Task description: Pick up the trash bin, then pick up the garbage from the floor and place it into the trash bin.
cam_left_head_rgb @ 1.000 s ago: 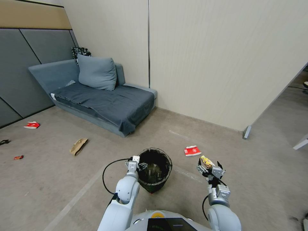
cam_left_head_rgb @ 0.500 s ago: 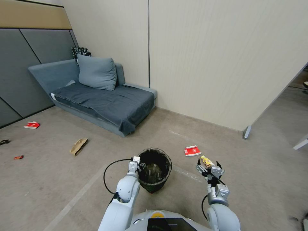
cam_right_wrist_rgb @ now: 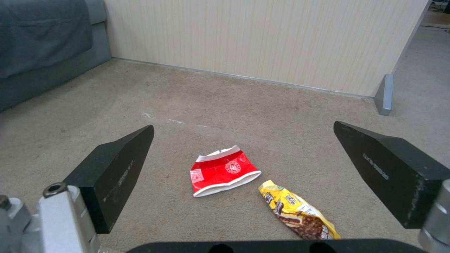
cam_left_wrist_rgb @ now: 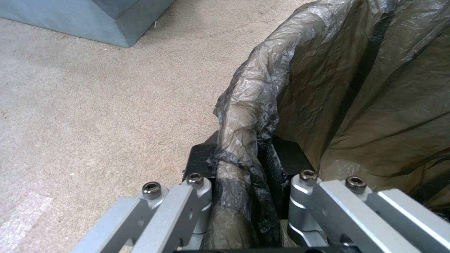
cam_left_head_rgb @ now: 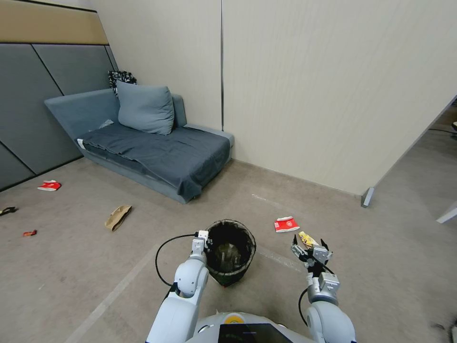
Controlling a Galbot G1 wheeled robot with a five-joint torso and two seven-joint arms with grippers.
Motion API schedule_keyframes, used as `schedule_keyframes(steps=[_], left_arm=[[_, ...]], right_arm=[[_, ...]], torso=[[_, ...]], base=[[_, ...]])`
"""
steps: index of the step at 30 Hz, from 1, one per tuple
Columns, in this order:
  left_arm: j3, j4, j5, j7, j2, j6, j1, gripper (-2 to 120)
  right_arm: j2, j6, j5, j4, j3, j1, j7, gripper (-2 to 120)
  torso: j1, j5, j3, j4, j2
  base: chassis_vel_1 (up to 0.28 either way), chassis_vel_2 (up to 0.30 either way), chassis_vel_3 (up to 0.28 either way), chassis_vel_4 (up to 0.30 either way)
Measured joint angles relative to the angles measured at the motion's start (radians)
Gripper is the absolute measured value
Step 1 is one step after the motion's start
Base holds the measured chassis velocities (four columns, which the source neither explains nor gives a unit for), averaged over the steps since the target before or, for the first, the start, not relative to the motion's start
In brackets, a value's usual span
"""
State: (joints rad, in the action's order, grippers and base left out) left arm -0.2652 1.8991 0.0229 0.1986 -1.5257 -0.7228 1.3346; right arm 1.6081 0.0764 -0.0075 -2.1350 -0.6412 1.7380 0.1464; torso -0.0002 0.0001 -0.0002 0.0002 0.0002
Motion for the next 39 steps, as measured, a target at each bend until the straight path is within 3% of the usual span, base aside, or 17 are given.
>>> schedule_keyframes(steps=[6, 13, 25, 39], left_arm=[[-0.003, 0.011, 0.000, -0.011, 0.002, 0.006, 0.005, 17], [-0.007, 0.103, 0.001, -0.041, 0.012, 0.045, 0.036, 2], [-0.032, 0.233, -0.032, -0.082, 0.027, 0.085, 0.104, 1], [-0.092, 0.307, -0.061, -0.125, 0.032, 0.102, 0.156, 1]], right_arm=[[0.000, 0.001, -0.002, -0.004, -0.001, -0.002, 0.005, 100], [0.000, 0.016, -0.001, -0.024, -0.003, -0.010, 0.010, 100], [0.000, 0.028, 0.001, -0.046, -0.006, -0.012, 0.014, 100], [0.000, 0.025, 0.015, -0.064, -0.016, 0.005, 0.015, 100]], torso=[[0.000, -0.0005, 0.000, -0.0004, 0.000], [0.000, -0.0001, 0.000, -0.0006, 0.000], [0.000, -0.0002, 0.000, -0.0001, 0.000], [0.000, -0.0002, 0.000, -0.0002, 0.000]], base=[[0.000, 0.000, 0.000, 0.000], [0.000, 0.000, 0.000, 0.000], [0.000, 0.000, 0.000, 0.000], [0.000, 0.000, 0.000, 0.000]])
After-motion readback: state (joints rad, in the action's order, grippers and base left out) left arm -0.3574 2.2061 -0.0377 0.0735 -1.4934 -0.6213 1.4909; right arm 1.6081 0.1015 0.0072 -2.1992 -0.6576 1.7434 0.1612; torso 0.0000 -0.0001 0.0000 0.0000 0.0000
